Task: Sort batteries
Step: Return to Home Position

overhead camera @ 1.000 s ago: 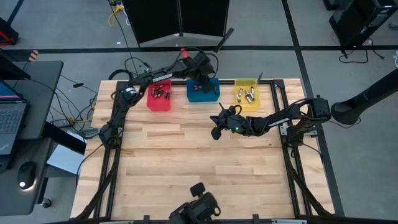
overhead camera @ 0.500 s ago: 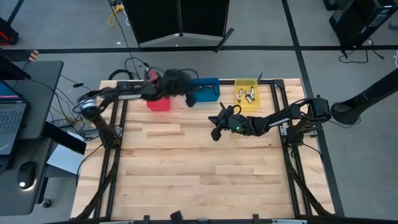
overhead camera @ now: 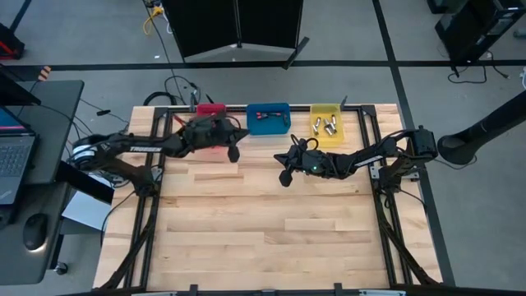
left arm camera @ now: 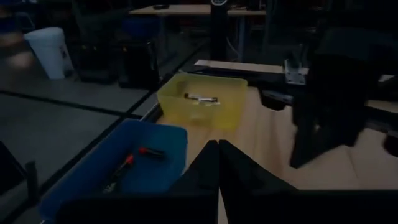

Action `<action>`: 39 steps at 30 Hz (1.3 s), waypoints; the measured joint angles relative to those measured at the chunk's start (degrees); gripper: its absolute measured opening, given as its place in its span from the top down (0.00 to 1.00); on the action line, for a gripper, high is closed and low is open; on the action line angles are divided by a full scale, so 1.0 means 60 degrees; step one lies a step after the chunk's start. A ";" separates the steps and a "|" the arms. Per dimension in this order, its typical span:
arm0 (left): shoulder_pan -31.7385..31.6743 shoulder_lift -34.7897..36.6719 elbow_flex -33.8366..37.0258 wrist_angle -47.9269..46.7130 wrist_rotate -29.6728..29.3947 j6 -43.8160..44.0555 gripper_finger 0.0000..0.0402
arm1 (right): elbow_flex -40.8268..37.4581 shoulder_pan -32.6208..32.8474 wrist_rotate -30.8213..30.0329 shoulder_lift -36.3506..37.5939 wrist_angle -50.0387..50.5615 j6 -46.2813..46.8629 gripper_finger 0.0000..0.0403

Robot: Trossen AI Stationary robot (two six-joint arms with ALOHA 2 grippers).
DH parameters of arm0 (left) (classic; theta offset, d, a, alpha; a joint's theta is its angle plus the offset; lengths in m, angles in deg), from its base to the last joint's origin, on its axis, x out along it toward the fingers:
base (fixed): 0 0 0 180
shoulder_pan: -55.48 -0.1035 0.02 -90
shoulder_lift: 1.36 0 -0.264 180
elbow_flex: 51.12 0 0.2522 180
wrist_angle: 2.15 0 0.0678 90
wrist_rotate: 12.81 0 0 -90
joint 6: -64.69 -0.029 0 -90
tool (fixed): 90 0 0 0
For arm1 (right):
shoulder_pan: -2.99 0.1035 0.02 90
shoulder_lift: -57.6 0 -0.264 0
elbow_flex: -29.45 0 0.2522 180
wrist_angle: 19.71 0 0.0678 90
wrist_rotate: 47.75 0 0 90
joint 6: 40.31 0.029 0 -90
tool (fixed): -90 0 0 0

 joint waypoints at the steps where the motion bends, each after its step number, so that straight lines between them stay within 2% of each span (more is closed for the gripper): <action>1: 0.0073 0.0090 0.0099 0.0033 0.0000 -0.0005 0.98 | 0.0000 0.0000 0.0000 0.0004 0.0002 -0.0002 0.96; 5: 0.0304 0.0381 0.0480 0.0321 0.0013 -0.0160 0.98 | 0.0000 -0.0018 0.0000 0.0001 0.0027 -0.0016 0.97; 13: 0.0551 0.0504 0.1900 0.3135 -0.0001 -0.0135 0.98 | 0.0000 -0.0018 0.0000 0.0000 0.0078 -0.0067 0.97; 16: 0.0554 0.0823 0.2353 0.3455 0.0279 0.0155 0.98 | 0.0000 -0.0018 0.0000 0.0000 0.0091 -0.0073 0.97; 24: 0.0636 0.2605 0.3447 0.3458 0.0450 0.0437 0.98 | 0.0000 -0.0019 0.0058 0.0000 0.0134 -0.0169 0.97; 34: 0.1037 0.4936 0.4854 0.3372 0.0010 0.0736 0.98 | 0.0000 -0.0051 0.0080 0.0000 0.0137 -0.0164 0.97; 39: 0.1356 0.6136 0.5670 0.3357 -0.0554 0.0966 0.98 | 0.0000 -0.0055 0.0167 0.0004 0.0138 -0.0173 0.97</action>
